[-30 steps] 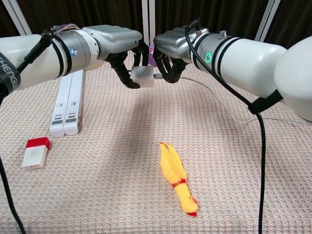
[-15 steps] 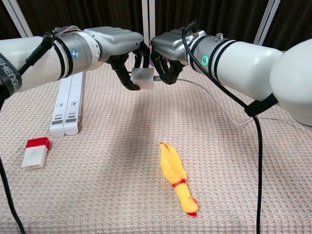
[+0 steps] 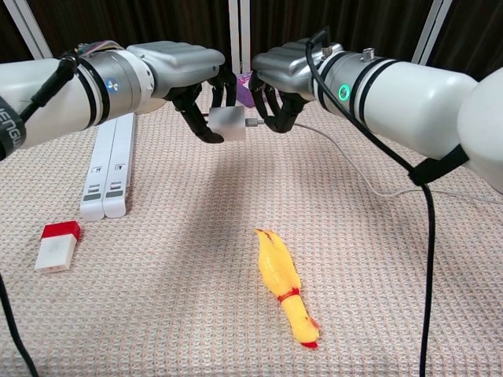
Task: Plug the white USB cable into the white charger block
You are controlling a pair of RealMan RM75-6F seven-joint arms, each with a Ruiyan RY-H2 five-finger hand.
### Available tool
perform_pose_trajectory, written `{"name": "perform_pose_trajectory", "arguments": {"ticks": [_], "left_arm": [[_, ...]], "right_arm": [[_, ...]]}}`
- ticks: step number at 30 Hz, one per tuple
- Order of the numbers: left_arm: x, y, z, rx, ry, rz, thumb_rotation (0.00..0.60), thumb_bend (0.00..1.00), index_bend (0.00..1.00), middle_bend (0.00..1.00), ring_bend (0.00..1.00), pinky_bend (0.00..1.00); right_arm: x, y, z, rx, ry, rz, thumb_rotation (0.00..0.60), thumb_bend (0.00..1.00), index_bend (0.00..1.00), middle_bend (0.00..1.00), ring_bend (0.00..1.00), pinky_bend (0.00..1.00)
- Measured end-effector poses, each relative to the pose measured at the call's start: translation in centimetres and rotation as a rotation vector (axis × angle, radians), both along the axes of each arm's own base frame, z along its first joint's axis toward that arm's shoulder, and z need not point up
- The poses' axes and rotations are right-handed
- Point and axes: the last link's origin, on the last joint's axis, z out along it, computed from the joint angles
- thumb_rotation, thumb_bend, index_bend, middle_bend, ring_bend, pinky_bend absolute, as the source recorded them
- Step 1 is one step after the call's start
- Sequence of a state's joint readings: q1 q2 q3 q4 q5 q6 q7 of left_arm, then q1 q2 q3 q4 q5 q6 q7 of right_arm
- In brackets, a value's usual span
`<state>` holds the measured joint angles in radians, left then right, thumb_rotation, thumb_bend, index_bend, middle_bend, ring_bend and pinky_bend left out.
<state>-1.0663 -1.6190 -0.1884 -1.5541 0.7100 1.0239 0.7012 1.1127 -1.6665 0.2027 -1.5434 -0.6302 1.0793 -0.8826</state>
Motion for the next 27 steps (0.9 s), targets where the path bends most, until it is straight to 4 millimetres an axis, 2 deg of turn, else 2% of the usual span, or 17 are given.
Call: {"name": "perform_pose_trajectory", "arguments": {"ticks": [6,11,15,17,21,23,27], "left_arm": [[-0.9,0.1,-0.1,0.004,0.013,0.008,0.522,0.29,0.54,0.51,0.74,0.95],[-2.0,0.6,-1.2,-0.004,0.050,0.034,0.528,0.29,0.53,0.50,0.72,0.94],[-2.8,1.0,-2.4,-0.019,0.072,0.056,0.532,0.27,0.47,0.44,0.64,0.91],[-3.1,1.2,-3.0,-0.024,0.089,0.062,0.532,0.24,0.36,0.36,0.51,0.83],[-3.2,1.2,-3.4,-0.025,0.083,0.066,0.530,0.21,0.23,0.24,0.35,0.64],[-3.4,1.2,-3.1,-0.017,0.070,0.070,0.525,0.21,0.21,0.22,0.31,0.57],[-4.2,0.9,-1.6,0.010,0.033,0.082,0.507,0.20,0.21,0.22,0.31,0.52]], "right_arm": [[-1.2,0.3,2.2,-0.028,-0.044,-0.014,0.600,0.49,0.35,0.46,0.33,0.27],[-2.6,0.7,4.6,-0.065,-0.101,-0.030,0.600,0.45,0.23,0.37,0.23,0.26],[-4.5,1.1,7.0,-0.107,-0.145,-0.053,0.600,0.40,0.20,0.32,0.20,0.25],[-5.7,1.4,8.3,-0.129,-0.167,-0.070,0.600,0.37,0.18,0.31,0.19,0.25],[-8.1,2.0,10.9,-0.175,-0.195,-0.102,0.600,0.35,0.16,0.30,0.18,0.24],[-9.2,2.3,11.8,-0.194,-0.201,-0.118,0.600,0.35,0.16,0.29,0.18,0.24],[-12.0,3.1,13.9,-0.235,-0.212,-0.164,0.600,0.35,0.16,0.29,0.18,0.23]]}}
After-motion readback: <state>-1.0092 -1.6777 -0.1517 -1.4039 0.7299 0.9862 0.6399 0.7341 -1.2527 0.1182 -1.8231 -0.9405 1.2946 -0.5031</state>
